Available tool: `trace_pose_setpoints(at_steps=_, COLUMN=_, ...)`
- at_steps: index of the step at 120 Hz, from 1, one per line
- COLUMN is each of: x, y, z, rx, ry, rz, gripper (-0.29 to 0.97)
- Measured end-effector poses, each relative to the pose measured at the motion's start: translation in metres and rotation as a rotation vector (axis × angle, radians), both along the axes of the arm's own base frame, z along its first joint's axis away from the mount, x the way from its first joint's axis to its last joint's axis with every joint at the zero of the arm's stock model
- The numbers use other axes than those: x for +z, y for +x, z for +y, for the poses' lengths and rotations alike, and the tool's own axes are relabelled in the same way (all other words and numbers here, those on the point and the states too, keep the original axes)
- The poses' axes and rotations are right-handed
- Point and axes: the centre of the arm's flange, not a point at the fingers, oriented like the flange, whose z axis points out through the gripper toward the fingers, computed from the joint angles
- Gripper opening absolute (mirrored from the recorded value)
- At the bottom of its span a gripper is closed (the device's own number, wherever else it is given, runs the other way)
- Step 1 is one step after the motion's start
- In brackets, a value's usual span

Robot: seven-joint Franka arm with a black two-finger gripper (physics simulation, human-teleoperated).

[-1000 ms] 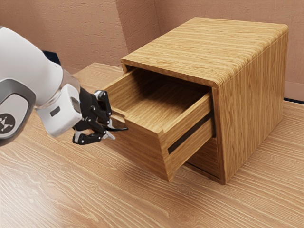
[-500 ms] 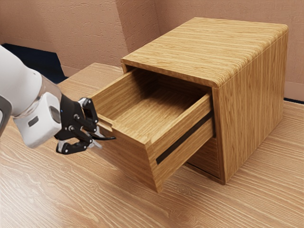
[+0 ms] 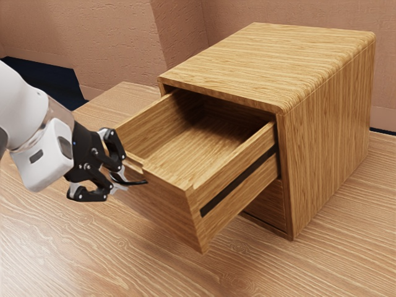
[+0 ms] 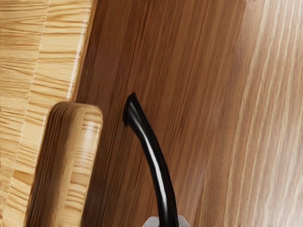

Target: Pull the drawer handle with one arm to open the drawer

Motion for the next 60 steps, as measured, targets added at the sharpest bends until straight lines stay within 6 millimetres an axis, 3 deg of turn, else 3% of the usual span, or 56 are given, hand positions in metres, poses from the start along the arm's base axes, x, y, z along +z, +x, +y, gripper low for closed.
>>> trace_pose_setpoints(at_steps=10, x=0.002, y=-0.002, z=0.0, rx=0.0, ry=-0.006, rz=0.005, gripper=-0.11)
trace_pose_setpoints(at_steps=42, x=0.002, y=-0.004, z=0.0, rx=-0.002, ry=-0.011, rz=0.028, gripper=0.3)
trace_pose_setpoints(at_steps=60, x=0.039, y=-0.014, z=-0.003, rx=-0.007, ry=-0.013, rz=-0.006, gripper=0.42)
